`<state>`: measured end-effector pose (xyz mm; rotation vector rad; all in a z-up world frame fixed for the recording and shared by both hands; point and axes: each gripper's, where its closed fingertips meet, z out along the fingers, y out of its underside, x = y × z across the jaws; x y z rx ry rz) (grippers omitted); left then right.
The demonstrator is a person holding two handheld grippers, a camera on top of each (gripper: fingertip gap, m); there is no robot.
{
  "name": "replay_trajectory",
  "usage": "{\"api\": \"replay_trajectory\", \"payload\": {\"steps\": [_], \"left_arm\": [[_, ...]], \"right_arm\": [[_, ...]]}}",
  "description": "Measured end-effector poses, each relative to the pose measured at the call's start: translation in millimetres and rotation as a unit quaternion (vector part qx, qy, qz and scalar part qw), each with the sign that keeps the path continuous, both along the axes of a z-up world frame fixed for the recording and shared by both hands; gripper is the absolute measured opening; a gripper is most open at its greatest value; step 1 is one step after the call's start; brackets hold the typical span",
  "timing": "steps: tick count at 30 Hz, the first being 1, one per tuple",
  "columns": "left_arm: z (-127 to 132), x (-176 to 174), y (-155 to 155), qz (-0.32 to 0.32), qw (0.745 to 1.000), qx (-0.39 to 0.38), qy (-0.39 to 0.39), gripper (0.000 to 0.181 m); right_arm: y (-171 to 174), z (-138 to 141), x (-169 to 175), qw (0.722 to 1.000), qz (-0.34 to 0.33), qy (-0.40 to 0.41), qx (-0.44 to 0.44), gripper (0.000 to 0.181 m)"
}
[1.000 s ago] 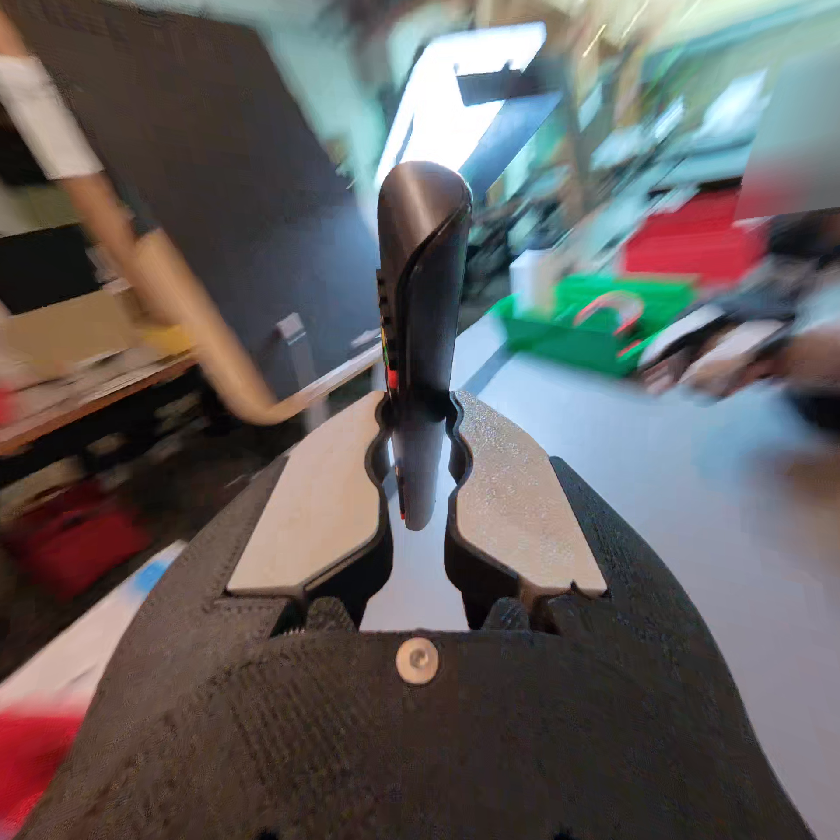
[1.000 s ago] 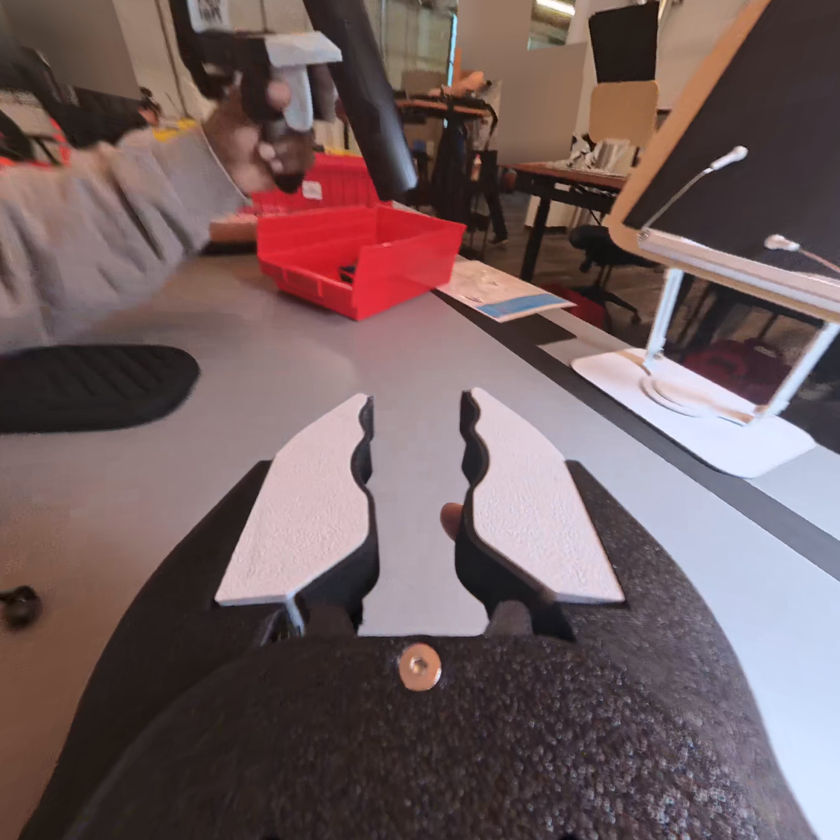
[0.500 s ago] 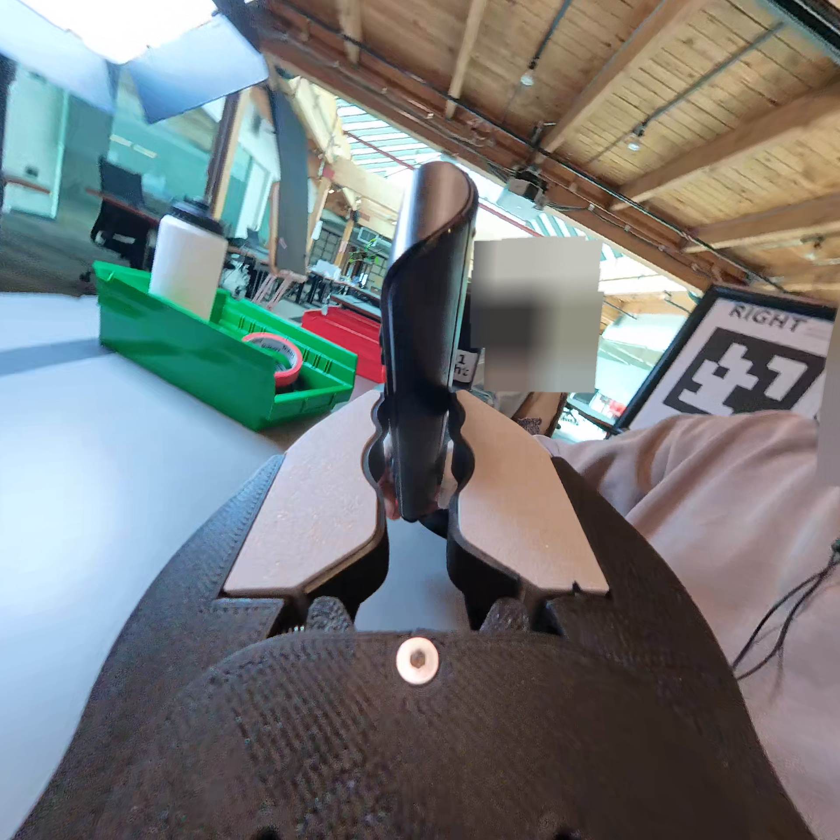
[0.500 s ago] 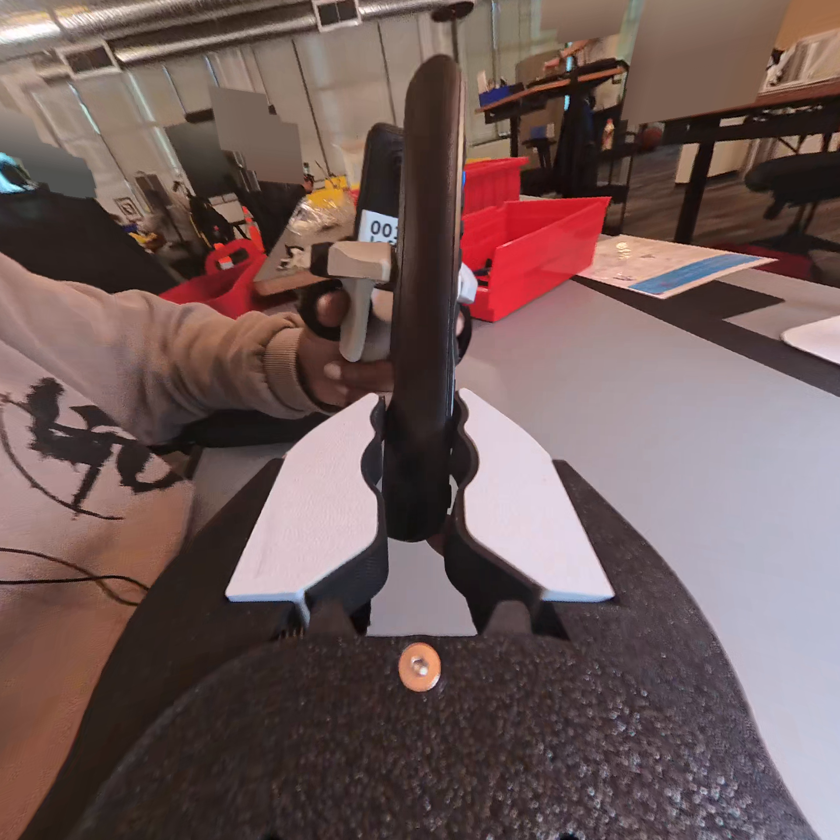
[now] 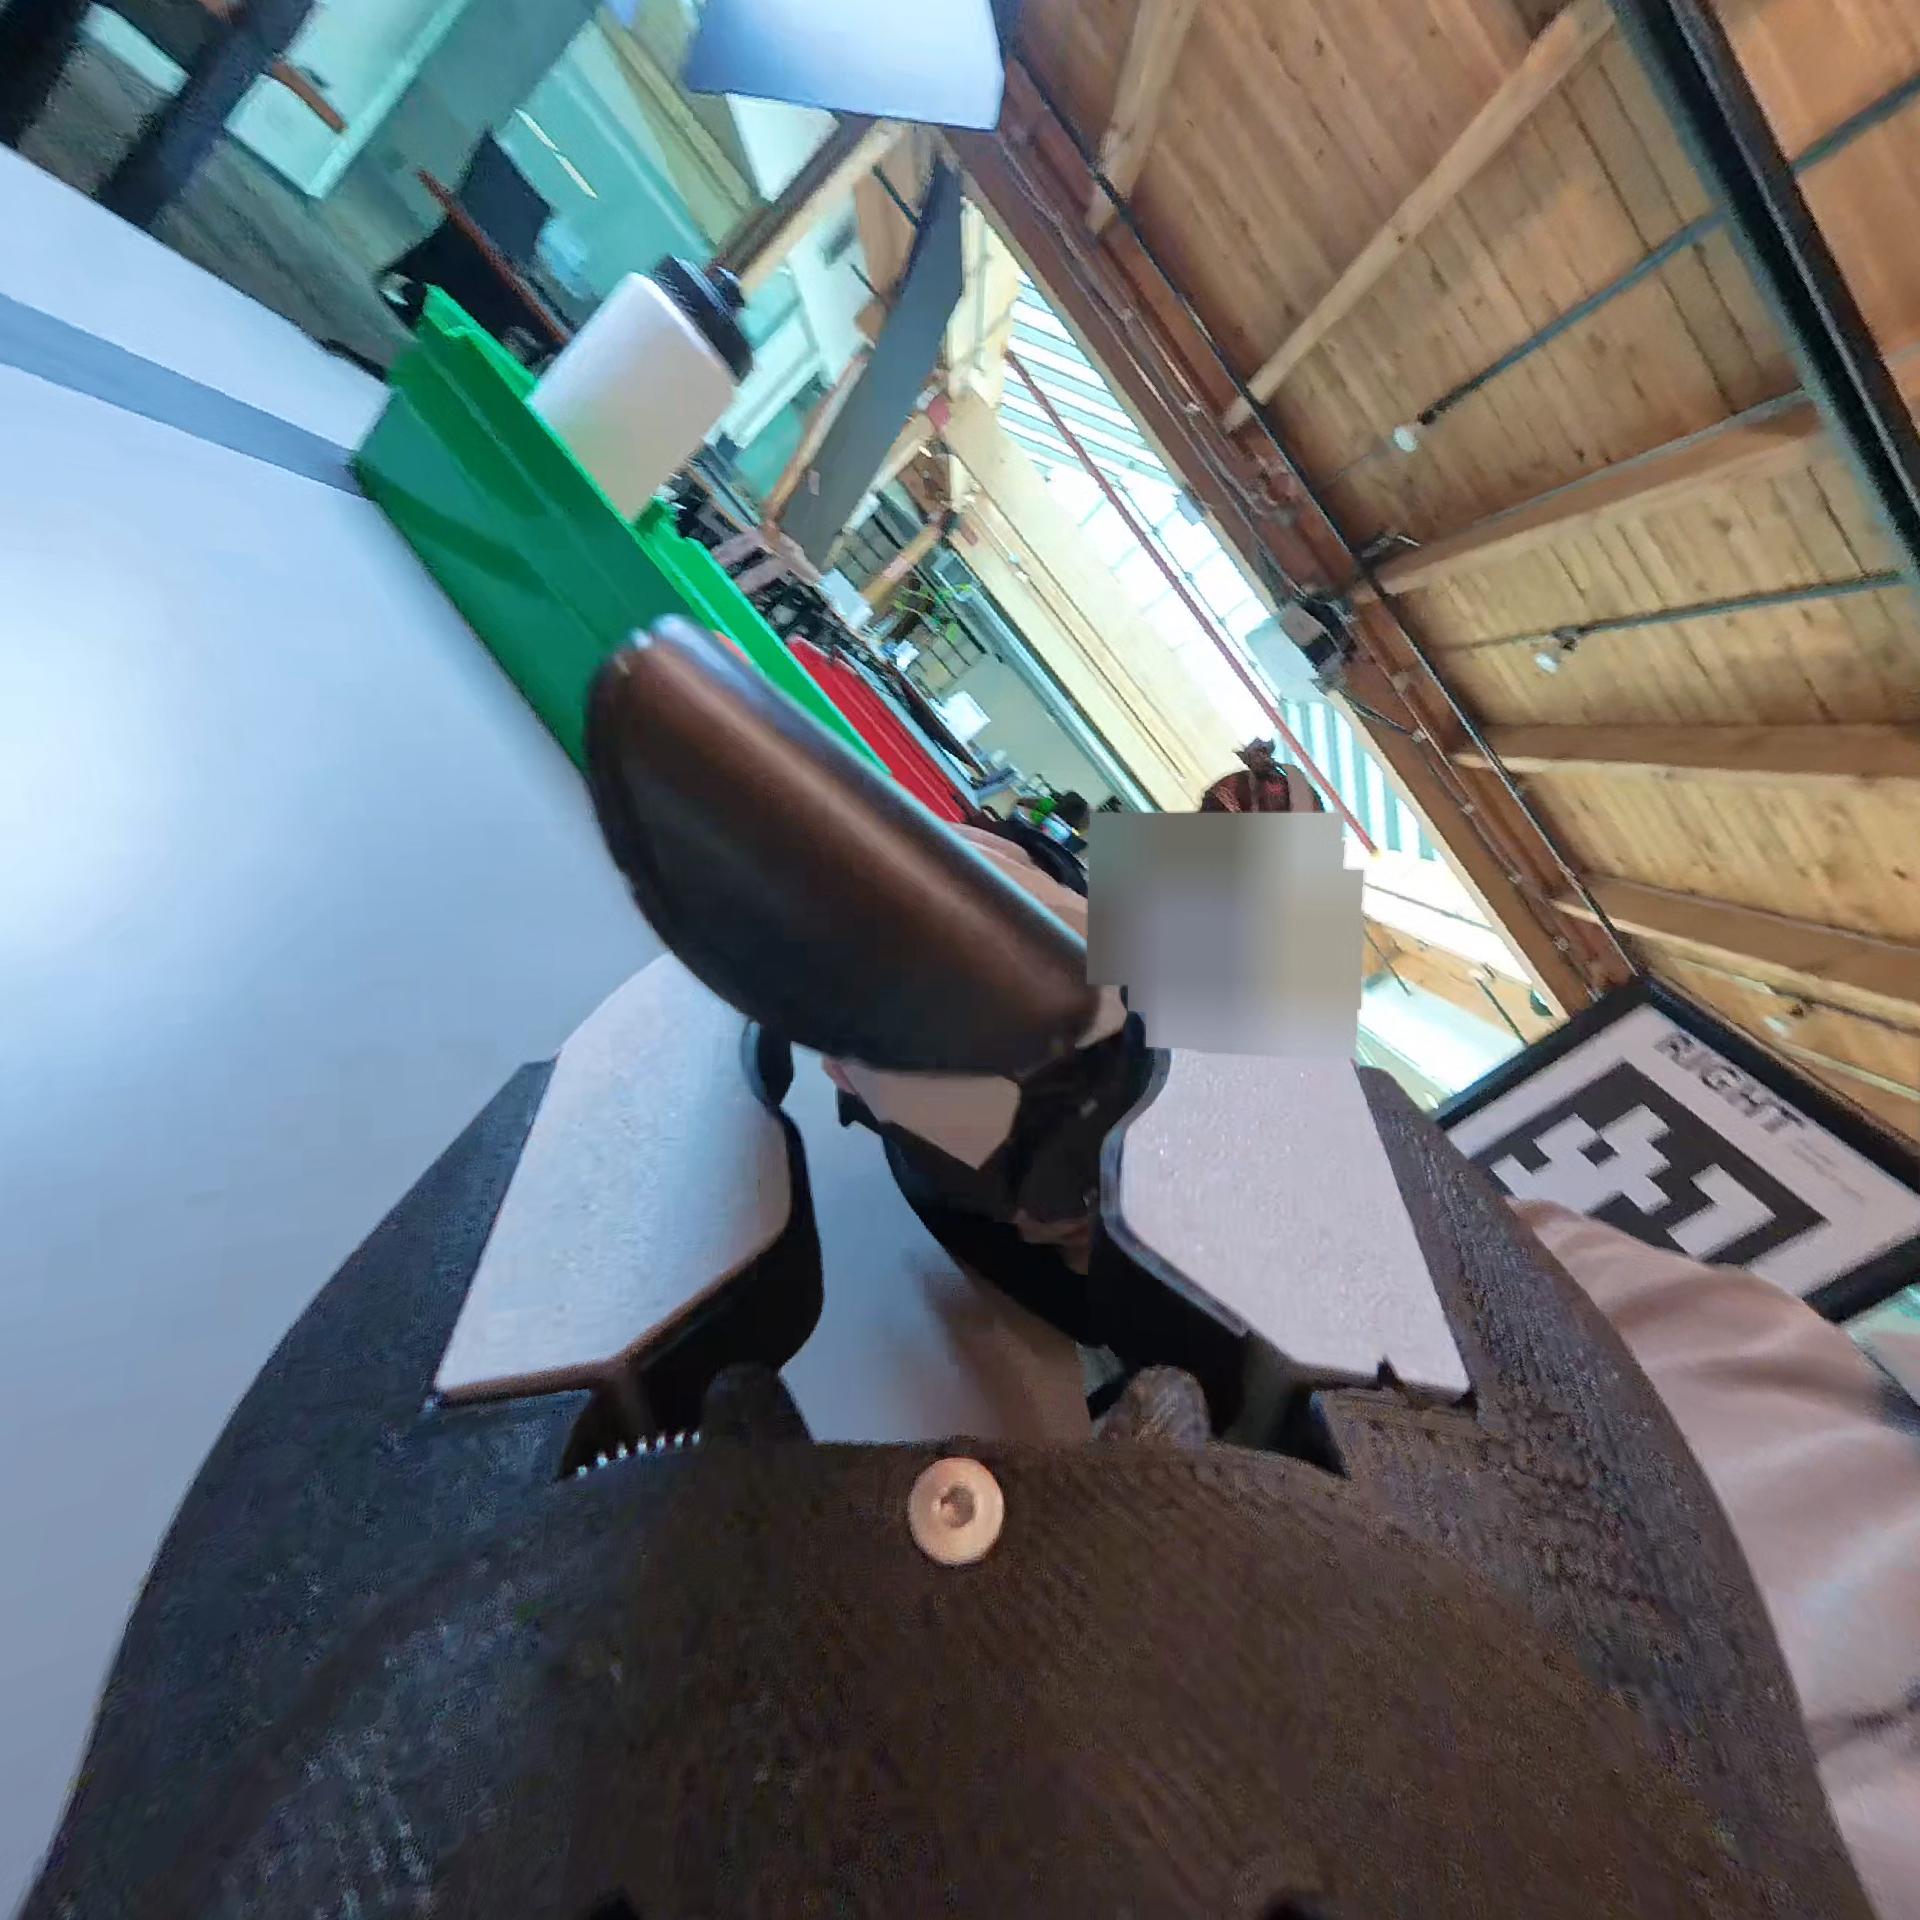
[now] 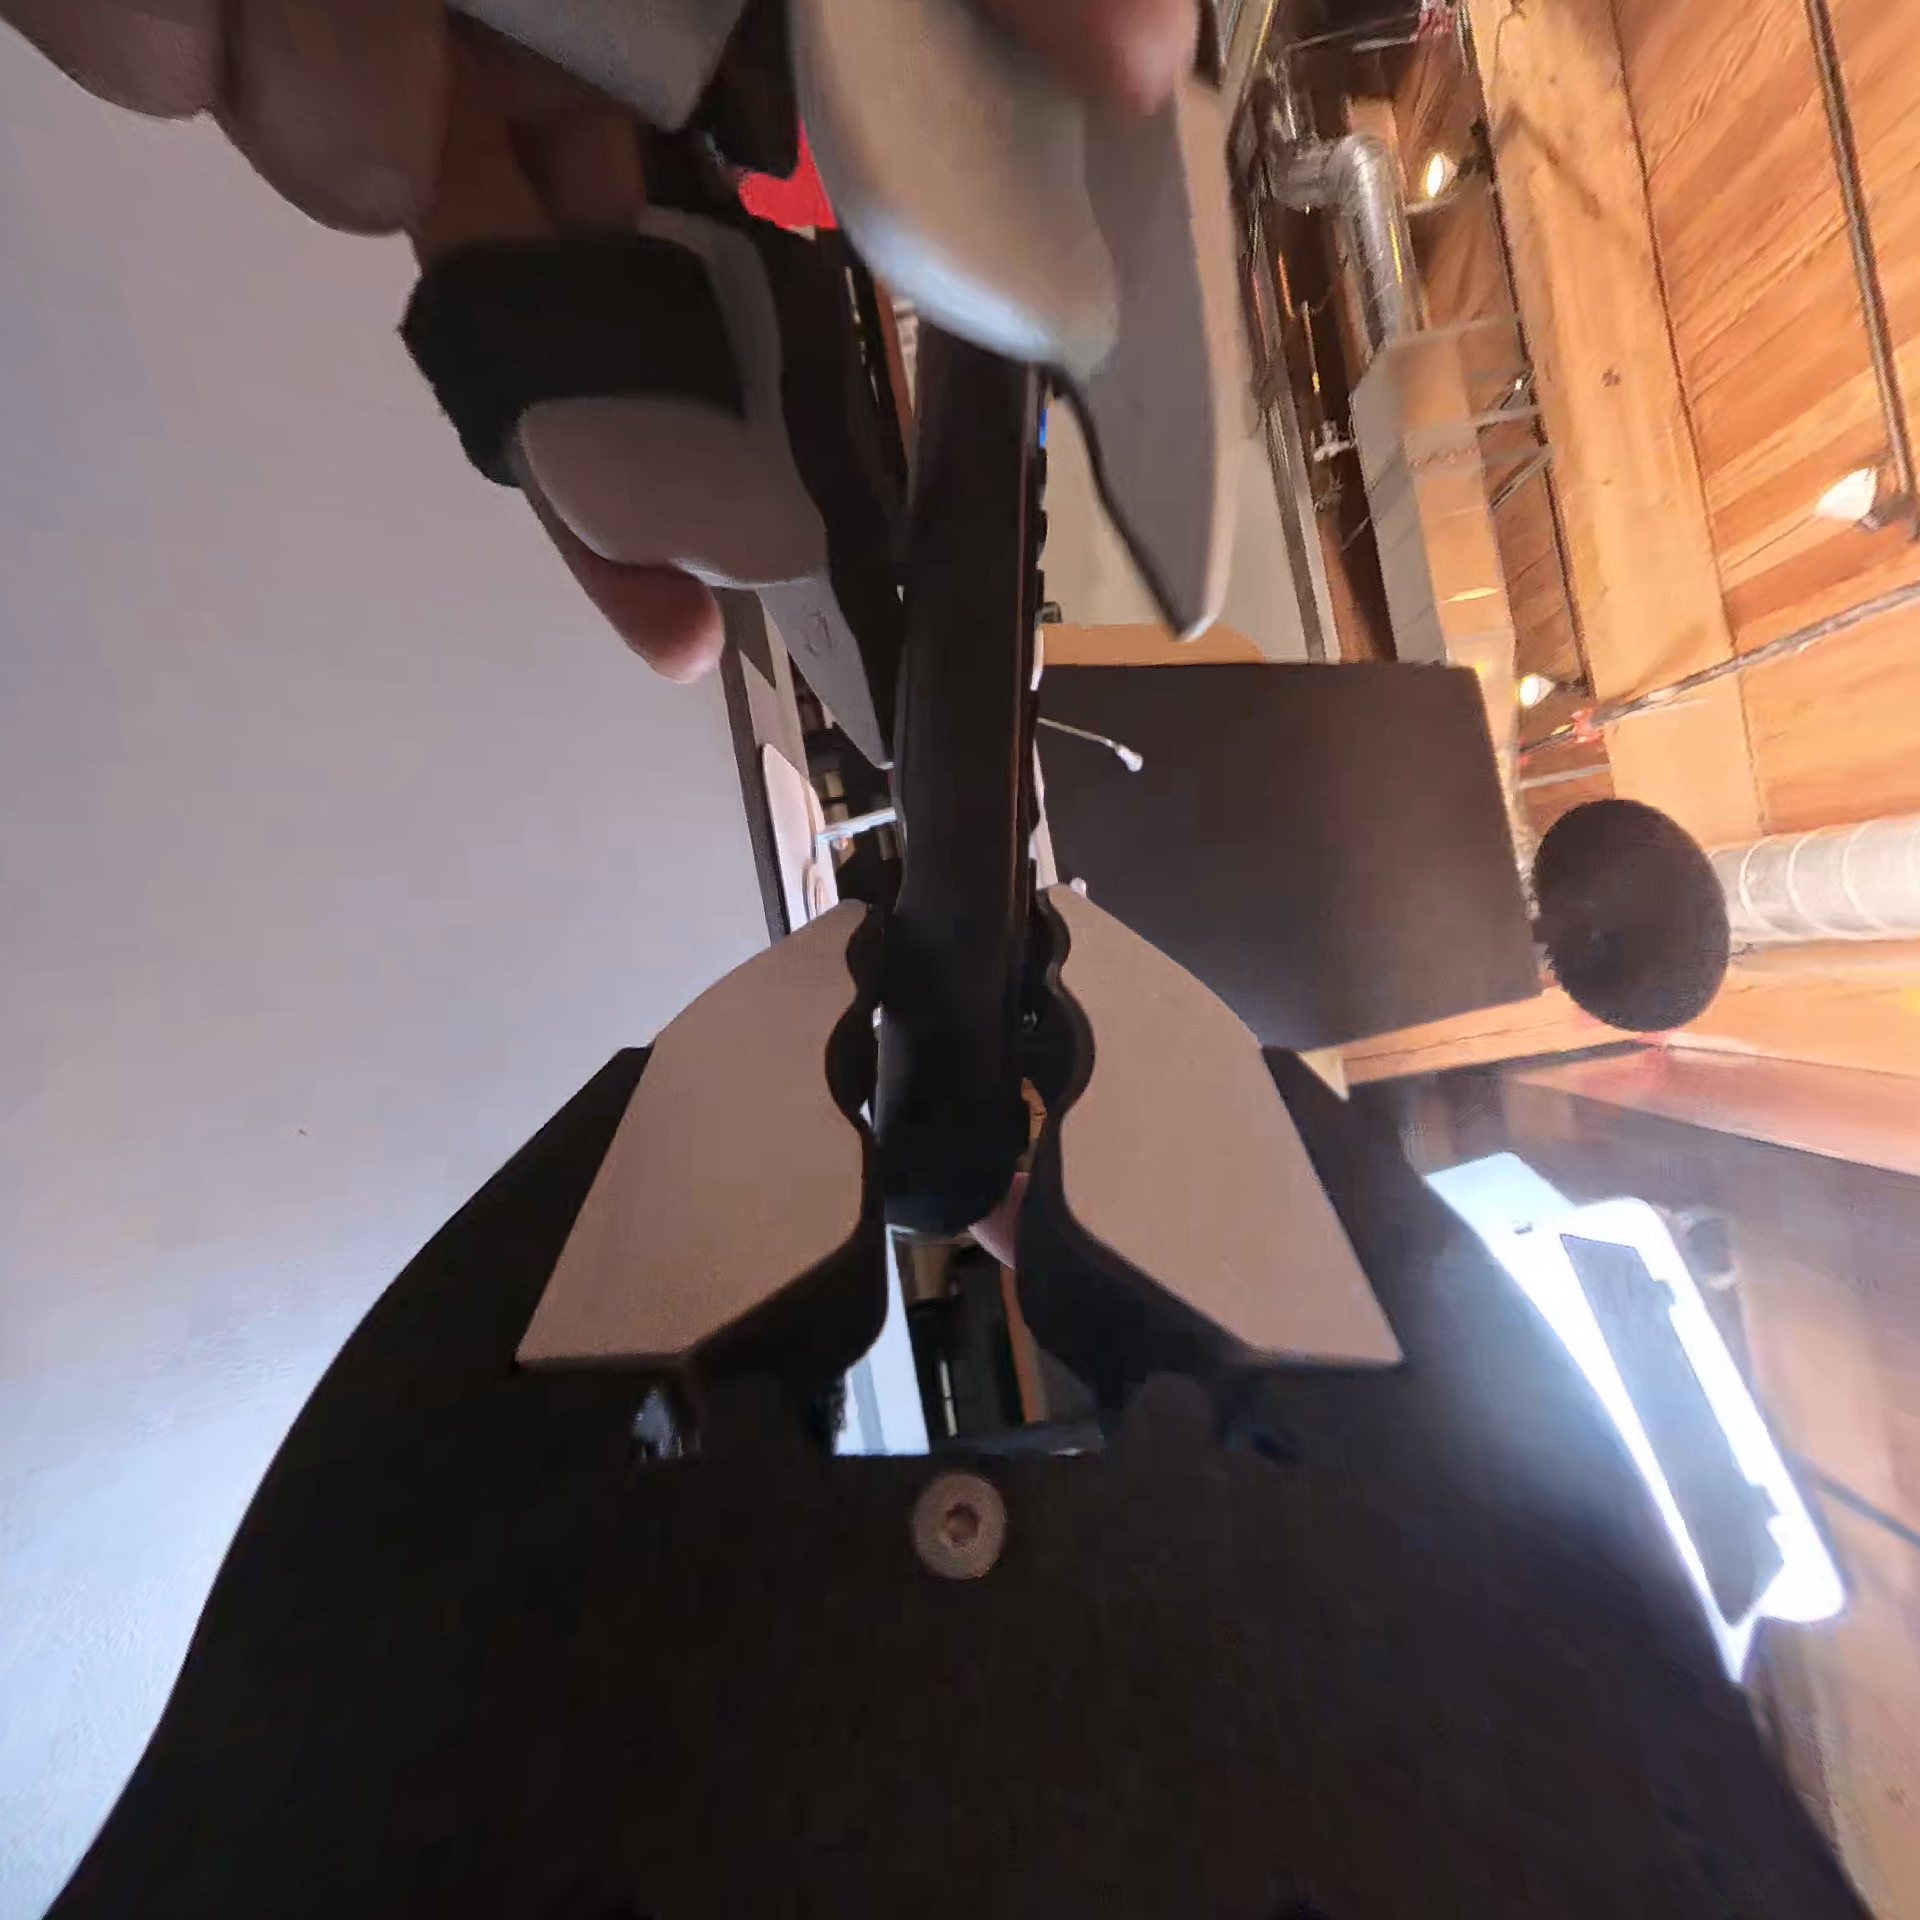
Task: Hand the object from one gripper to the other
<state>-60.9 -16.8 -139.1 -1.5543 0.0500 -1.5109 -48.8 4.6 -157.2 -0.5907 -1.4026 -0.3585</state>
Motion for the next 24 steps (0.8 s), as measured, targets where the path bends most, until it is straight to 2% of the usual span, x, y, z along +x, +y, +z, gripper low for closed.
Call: {"api": "replay_trajectory", "payload": {"steps": [2, 6, 8, 10, 12, 14, 15, 16, 19, 20, 22, 23, 24], "left_arm": [[-10, -10, 6, 0.018, 0.999, -0.031, -0.010, 0.040], [-12, -18, 7, 0.002, 1.000, -0.026, 0.002, 0.038], [-8, -20, 8, 0.006, 0.999, 0.006, 0.034, 0.037], [-4, -24, 7, 0.011, 0.995, 0.050, 0.082, 0.037], [-2, -25, 4, 0.022, 0.980, 0.118, 0.161, 0.037], [2, -22, -2, 0.029, 0.949, 0.191, 0.248, 0.036], [6, -17, -9, 0.022, 0.934, 0.229, 0.273, 0.036], [10, -10, -18, 0.007, 0.922, 0.264, 0.284, 0.037], [17, 11, -46, -0.054, 0.904, 0.325, 0.273, 0.037], [18, 17, -55, -0.076, 0.900, 0.336, 0.266, 0.036], [15, 26, -68, -0.120, 0.894, 0.347, 0.257, 0.036], [14, 29, -74, -0.139, 0.891, 0.352, 0.253, 0.036], [15, 31, -78, -0.150, 0.892, 0.353, 0.241, 0.036]], "right_arm": [[-8, -5, -8, 1.000, 0.004, -0.011, 0.017, 0.025], [-11, -12, -15, 1.000, 0.011, -0.014, -0.015, 0.029], [-14, -10, -13, 0.997, 0.030, 0.004, -0.074, 0.038], [-18, -7, -10, 0.980, 0.063, 0.035, -0.185, 0.048], [-23, -6, -8, 0.929, 0.105, 0.068, -0.348, 0.053], [-22, -12, -5, 0.850, 0.123, 0.078, -0.507, 0.060], [-25, -13, -4, 0.813, 0.145, 0.076, -0.559, 0.063], [-29, -14, -3, 0.783, 0.170, 0.071, -0.594, 0.066], [-47, -19, 1, 0.734, 0.239, 0.032, -0.635, 0.068], [-61, -20, 3, 0.703, 0.270, 0.010, -0.658, 0.065], [-94, -15, 13, 0.612, 0.345, -0.039, -0.711, 0.041], [-103, -10, 16, 0.578, 0.368, -0.043, -0.727, 0.028], [-107, -7, 17, 0.562, 0.379, -0.043, -0.734, 0.027]]}}
